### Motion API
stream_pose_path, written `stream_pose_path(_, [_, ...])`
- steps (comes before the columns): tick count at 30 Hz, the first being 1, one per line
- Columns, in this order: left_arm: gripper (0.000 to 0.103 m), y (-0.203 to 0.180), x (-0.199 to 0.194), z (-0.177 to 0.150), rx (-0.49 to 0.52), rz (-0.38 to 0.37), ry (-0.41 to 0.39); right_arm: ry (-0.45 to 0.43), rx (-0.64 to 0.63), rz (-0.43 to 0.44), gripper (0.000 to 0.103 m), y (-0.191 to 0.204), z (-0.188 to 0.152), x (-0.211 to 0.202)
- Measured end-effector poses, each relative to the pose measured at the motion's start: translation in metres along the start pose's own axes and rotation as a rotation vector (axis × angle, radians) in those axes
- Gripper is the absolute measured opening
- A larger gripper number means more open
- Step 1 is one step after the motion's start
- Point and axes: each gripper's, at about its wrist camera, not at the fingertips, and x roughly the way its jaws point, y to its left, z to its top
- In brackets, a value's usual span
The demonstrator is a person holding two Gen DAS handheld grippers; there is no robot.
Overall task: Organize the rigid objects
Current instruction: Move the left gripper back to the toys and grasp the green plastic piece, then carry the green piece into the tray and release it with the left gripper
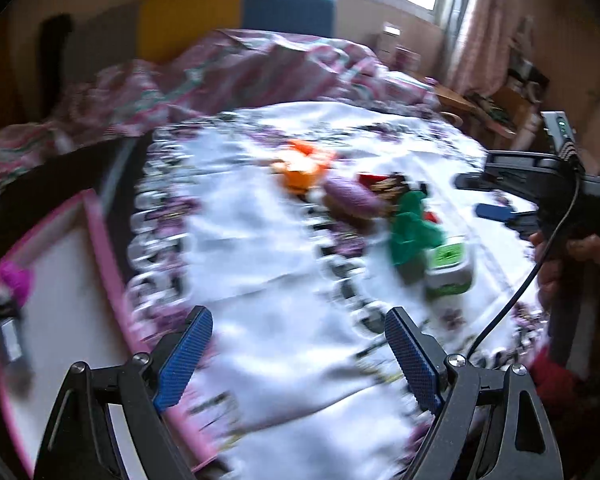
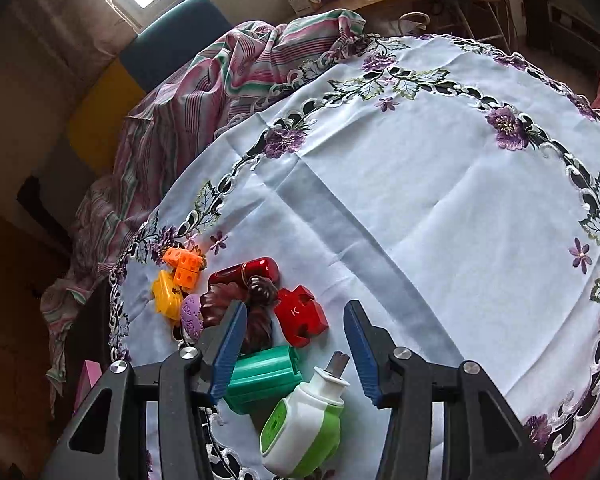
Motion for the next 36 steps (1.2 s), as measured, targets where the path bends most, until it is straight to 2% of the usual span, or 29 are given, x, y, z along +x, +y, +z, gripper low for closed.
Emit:
stream_pose_path(4, [0.089,-0.020,0.026,0.019,0.034,-0.079,0.023,-0.003,0.003,0.011,0.051,0.001,0.002,-0.002])
stream_pose_path(8, [0.088,-0.033,0.052,0.037,0.026,-0.166,0.041,-0.001,0.024,0.026,0.051,-0.001,0.003,-0.003])
stream_pose_path(12, [0.089,-0.048,0.075,0.053,0.043,-0.223,0.061,0.011,0.037,0.037,0.051,-0.003,0.005,0.000])
stream_pose_path(17, [0.089,-0.062,0.105,0.062,0.063,-0.255,0.092,0.022,0.051,0.043,0.051,-0.005,0.006,0.002])
stream_pose_path(21, [0.086,-0.064,0.125,0.066,0.037,-0.279,0.117,0.027,0.059,0.045,0.051,-0.006,0.007,0.003])
stream_pose_path(23, [0.078,-0.066,0.132,0.068,0.022,-0.295,0.129,0.027,0.060,0.044,0.051,-0.005,0.007,0.003])
stream_pose_path(25, [0.055,-0.066,0.140,0.067,-0.006,-0.366,0.167,0.025,0.056,0.039,0.051,-0.005,0.008,0.004])
stream_pose_path(26, [0.055,-0.066,0.139,0.067,-0.022,-0.385,0.169,0.026,0.051,0.034,0.051,-0.005,0.008,0.004])
stream_pose_path(29, [0.040,-0.066,0.126,0.064,-0.014,-0.378,0.143,0.030,0.050,0.031,0.051,-0.006,0.008,0.005])
stream_pose_path(31, [0.036,-0.058,0.111,0.060,-0.022,-0.356,0.128,0.026,0.047,0.026,0.051,-0.006,0.009,0.005])
stream_pose_path(36, [0.036,-0.035,0.079,0.037,-0.030,-0.324,0.102,0.031,0.045,0.029,0.051,-0.005,0.008,0.006])
